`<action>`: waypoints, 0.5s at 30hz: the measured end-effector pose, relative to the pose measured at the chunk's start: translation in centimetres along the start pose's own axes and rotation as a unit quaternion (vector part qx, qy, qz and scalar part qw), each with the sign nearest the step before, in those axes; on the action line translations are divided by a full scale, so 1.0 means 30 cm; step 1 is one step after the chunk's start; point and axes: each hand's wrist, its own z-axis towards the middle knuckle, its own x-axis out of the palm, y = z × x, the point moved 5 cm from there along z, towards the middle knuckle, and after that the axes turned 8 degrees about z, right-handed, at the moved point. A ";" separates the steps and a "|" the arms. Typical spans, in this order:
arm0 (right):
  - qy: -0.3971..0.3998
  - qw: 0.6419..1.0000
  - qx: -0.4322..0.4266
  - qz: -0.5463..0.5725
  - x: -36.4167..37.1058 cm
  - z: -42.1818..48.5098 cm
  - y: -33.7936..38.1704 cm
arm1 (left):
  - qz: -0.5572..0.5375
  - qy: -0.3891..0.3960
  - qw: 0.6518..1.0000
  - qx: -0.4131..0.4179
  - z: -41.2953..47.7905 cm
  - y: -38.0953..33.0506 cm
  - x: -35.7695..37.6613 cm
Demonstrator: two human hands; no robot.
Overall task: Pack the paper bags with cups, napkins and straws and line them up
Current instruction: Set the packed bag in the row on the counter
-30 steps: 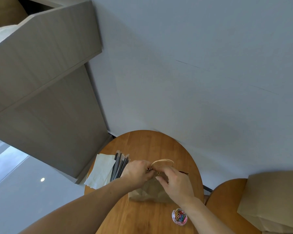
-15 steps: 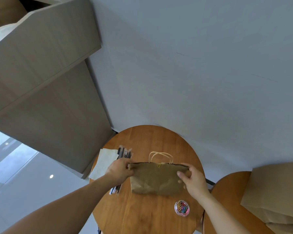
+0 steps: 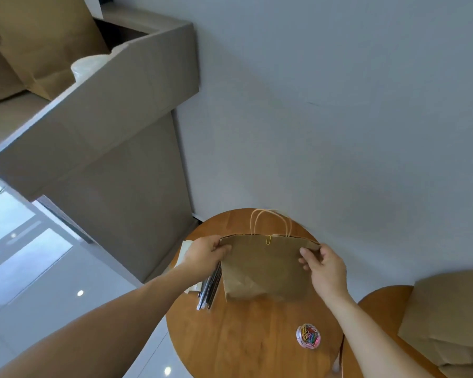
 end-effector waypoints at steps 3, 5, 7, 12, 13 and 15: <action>-0.040 0.997 -0.032 0.054 0.040 -0.013 0.158 | -0.085 -0.036 0.995 0.026 -0.071 -0.034 -0.154; -0.067 0.992 -0.058 0.093 0.069 -0.022 0.285 | -0.152 -0.055 0.986 0.042 -0.122 -0.057 -0.268; -0.083 0.985 -0.086 0.124 0.104 -0.033 0.425 | -0.222 -0.077 0.970 0.056 -0.170 -0.077 -0.387; -0.094 0.968 -0.170 0.156 0.202 -0.071 0.776 | -0.239 -0.174 0.946 0.130 -0.272 -0.131 -0.718; -0.093 0.965 -0.182 0.163 0.220 -0.076 0.845 | -0.236 -0.191 0.942 0.140 -0.290 -0.146 -0.784; -0.089 0.958 -0.206 0.175 0.253 -0.081 0.987 | -0.236 -0.223 0.932 0.160 -0.326 -0.178 -0.915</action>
